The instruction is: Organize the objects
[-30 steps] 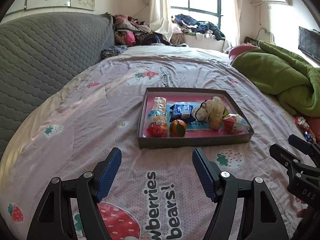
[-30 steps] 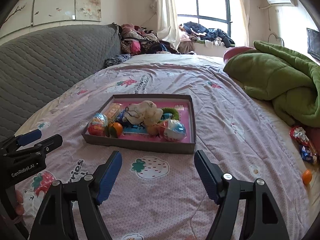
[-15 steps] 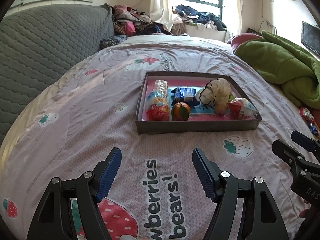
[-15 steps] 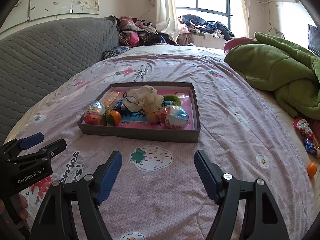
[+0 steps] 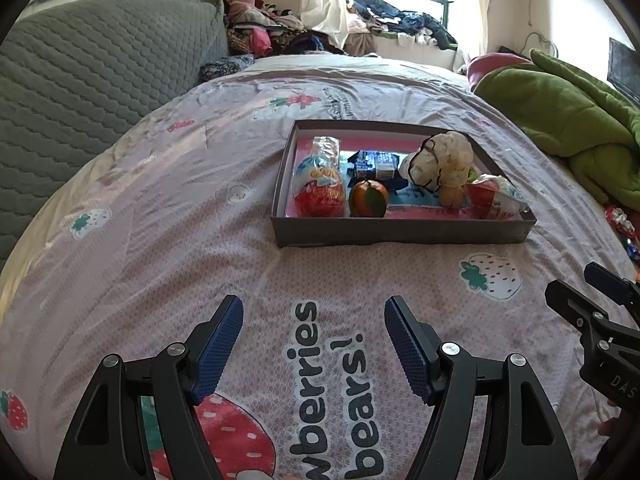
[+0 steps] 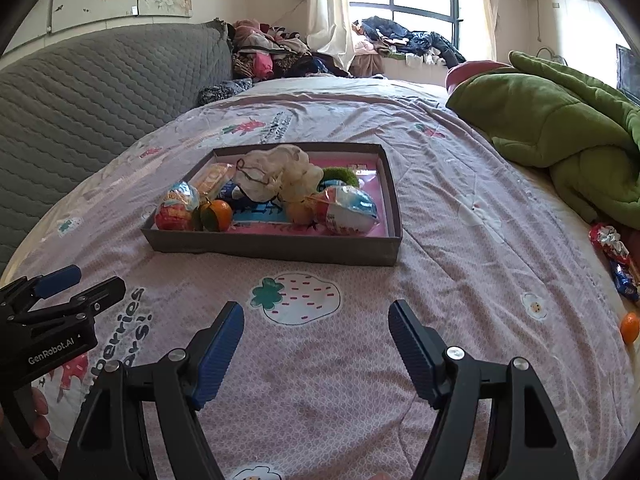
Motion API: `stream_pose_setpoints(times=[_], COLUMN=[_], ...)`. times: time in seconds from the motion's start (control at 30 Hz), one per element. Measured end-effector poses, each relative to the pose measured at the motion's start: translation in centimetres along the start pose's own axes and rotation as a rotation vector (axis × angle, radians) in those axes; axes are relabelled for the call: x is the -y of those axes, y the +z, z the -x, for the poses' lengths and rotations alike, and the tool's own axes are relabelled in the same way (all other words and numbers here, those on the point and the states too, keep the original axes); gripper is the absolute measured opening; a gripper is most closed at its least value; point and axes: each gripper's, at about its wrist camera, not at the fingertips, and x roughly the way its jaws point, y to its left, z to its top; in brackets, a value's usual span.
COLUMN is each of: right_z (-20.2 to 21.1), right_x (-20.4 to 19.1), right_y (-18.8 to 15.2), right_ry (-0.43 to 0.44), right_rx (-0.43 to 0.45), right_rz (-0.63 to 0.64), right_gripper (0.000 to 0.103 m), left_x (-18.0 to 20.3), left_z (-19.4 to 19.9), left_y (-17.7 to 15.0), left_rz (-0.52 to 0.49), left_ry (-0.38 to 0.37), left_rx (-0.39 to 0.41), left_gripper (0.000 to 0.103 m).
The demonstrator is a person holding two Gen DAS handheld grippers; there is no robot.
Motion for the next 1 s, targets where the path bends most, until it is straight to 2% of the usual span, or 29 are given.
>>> stream_pose_setpoints(times=[0.6,1.0], right_z=[-1.2,-1.7], right_x=[-0.7,-0.4], right_y=[-0.9,-2.0], right_ry=[0.003,-0.027], right_rx=[-0.027,-0.027], right_rz=[0.018,0.027], right_gripper=[0.074,0.074], left_x=[0.1,-0.4], left_z=[-0.8,-2.1], left_y=[-0.9,-2.1], left_rz=[-0.007,-0.008], left_ry=[0.006,-0.001], left_rx=[-0.023,-0.040], left_gripper=[0.075,0.075])
